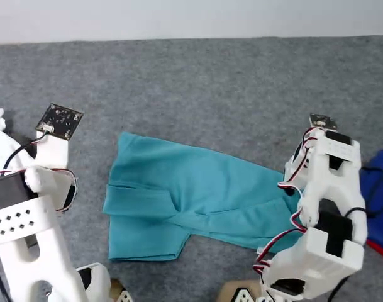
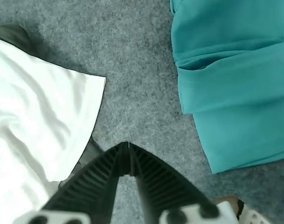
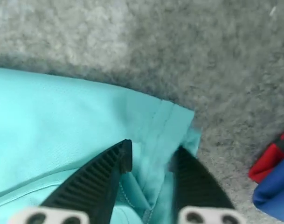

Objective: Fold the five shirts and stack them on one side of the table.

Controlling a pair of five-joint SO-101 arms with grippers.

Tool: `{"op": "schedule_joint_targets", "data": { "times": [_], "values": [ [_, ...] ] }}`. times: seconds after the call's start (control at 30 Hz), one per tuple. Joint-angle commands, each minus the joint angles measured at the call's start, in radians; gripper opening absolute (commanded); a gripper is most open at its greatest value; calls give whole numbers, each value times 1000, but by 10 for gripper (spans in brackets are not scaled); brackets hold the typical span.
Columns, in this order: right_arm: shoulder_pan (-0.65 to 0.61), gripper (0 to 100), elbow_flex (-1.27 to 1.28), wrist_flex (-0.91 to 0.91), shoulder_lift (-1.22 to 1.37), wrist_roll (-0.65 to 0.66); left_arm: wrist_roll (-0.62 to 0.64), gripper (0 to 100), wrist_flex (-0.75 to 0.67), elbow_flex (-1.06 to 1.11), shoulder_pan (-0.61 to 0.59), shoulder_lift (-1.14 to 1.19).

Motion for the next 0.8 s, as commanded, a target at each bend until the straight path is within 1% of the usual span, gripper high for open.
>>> {"op": "schedule_joint_targets", "data": {
  "times": [0.0,0.17,0.27,0.6,0.77],
  "values": [
    [-13,52,-55,-12,-7,-9,6,3,-21,-4,-5,-12],
    [-12,46,-58,-12,-7,-9,6,3,-21,-4,-5,-12],
    [-5,7,-95,-12,-5,-9,6,3,-20,-4,-5,-12],
    [2,10,-290,-12,8,-2,6,3,-15,-4,-5,-14],
    [5,10,-382,-12,120,0,6,3,-14,-4,-5,-14]
  ]
}}
